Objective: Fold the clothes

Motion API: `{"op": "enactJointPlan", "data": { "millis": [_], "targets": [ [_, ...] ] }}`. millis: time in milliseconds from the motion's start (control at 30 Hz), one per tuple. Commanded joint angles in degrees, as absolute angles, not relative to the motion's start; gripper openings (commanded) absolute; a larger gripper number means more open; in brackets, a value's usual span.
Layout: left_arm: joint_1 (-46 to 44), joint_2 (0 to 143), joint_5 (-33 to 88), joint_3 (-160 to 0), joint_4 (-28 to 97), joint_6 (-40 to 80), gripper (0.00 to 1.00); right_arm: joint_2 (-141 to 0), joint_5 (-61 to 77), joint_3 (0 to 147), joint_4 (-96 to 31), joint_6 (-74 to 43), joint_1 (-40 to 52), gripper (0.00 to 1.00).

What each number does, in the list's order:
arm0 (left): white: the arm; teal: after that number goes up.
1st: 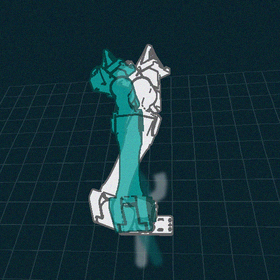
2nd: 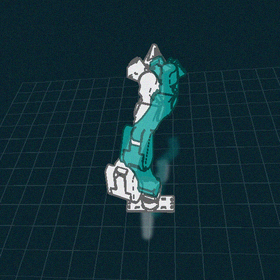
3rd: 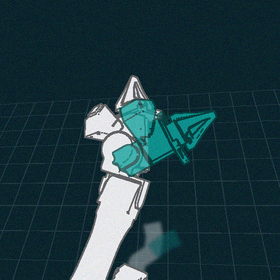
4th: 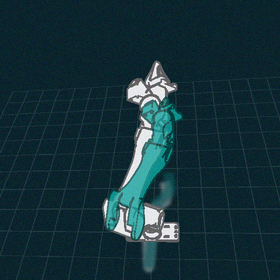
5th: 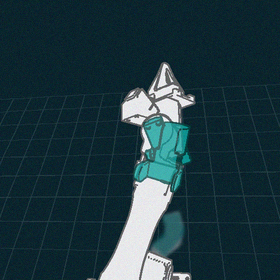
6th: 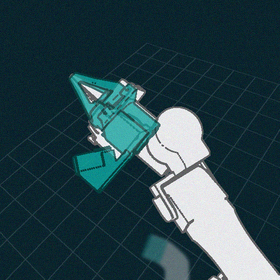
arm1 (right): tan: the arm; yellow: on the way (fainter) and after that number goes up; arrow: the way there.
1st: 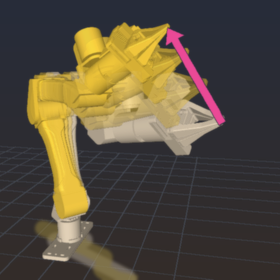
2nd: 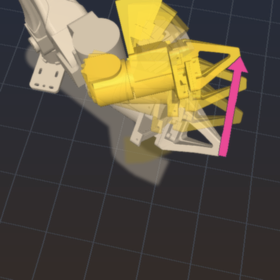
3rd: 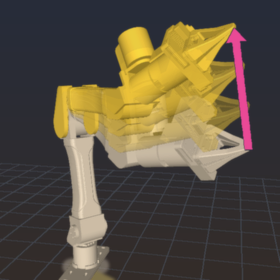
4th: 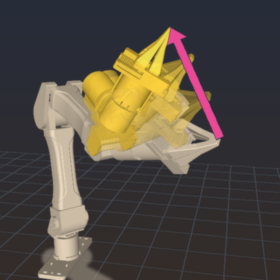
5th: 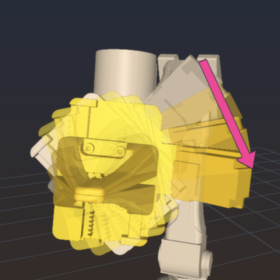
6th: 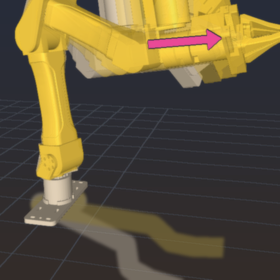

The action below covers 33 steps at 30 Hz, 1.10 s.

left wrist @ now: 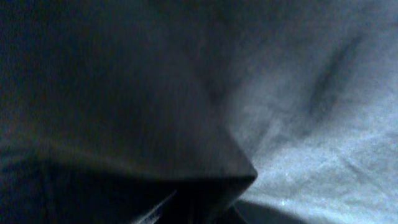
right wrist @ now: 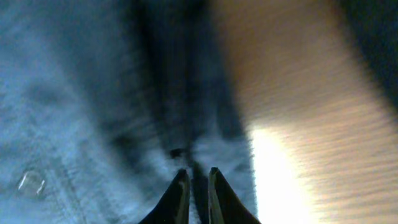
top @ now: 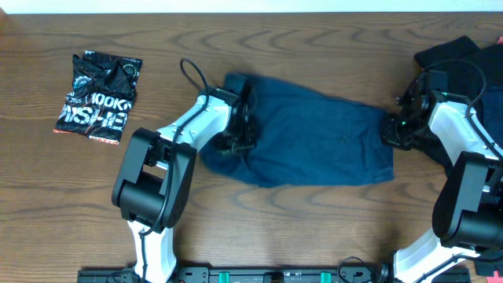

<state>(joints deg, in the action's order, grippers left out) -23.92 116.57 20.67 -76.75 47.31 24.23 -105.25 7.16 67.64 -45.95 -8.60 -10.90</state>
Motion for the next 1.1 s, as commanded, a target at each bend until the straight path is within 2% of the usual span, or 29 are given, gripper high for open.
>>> {"op": "enactJointPlan", "data": {
  "millis": [0, 67, 167, 333, 367, 400, 433, 600, 867, 1067],
  "targets": [
    [-27.2, 116.9, 31.2, -75.9, 51.8, 34.2, 0.06, -104.7, 0.4, 67.4, -42.7, -9.1, -10.5, 0.15],
    [-29.8, 116.6, 34.0, -76.0, 52.3, 35.6, 0.06, -104.7, 0.5, 67.4, -40.9, -9.0, -10.5, 0.17],
    [-33.5, 114.7, 33.6, -76.0, 51.5, 37.8, 0.09, -104.5, 3.0, 67.5, -39.5, -8.9, -10.5, 0.28],
    [-35.4, 108.0, 22.2, -76.0, 50.3, 38.2, 0.17, -102.9, 8.4, 67.5, -37.3, -6.1, -10.5, 0.38],
    [-35.1, 106.5, 19.5, -76.0, 50.5, 38.3, 0.44, -102.3, 8.4, 67.6, -36.7, -6.1, -10.5, 0.4],
    [-34.5, 104.8, 17.0, -76.0, 50.7, 38.2, 0.85, -101.8, 8.4, 67.8, -36.1, -6.1, -10.5, 0.41],
    [-33.8, 103.2, 14.7, -76.0, 50.9, 38.2, 0.98, -101.2, 8.4, 68.1, -35.4, -6.1, -10.5, 0.43],
    [-28.3, 98.6, 8.8, -76.0, 50.9, 37.1, 0.99, -99.9, 8.4, 69.9, -33.8, -6.1, -10.4, 0.52],
    [-17.4, 101.8, 7.4, -76.0, 49.8, 37.1, 0.98, -99.9, 8.4, 70.1, -35.8, -5.0, -10.4, 0.54],
    [-15.8, 107.6, 9.8, -76.0, 47.7, 32.8, 0.98, -99.9, 8.4, 70.1, -37.0, -5.0, -10.4, 0.54]
  ]
}}
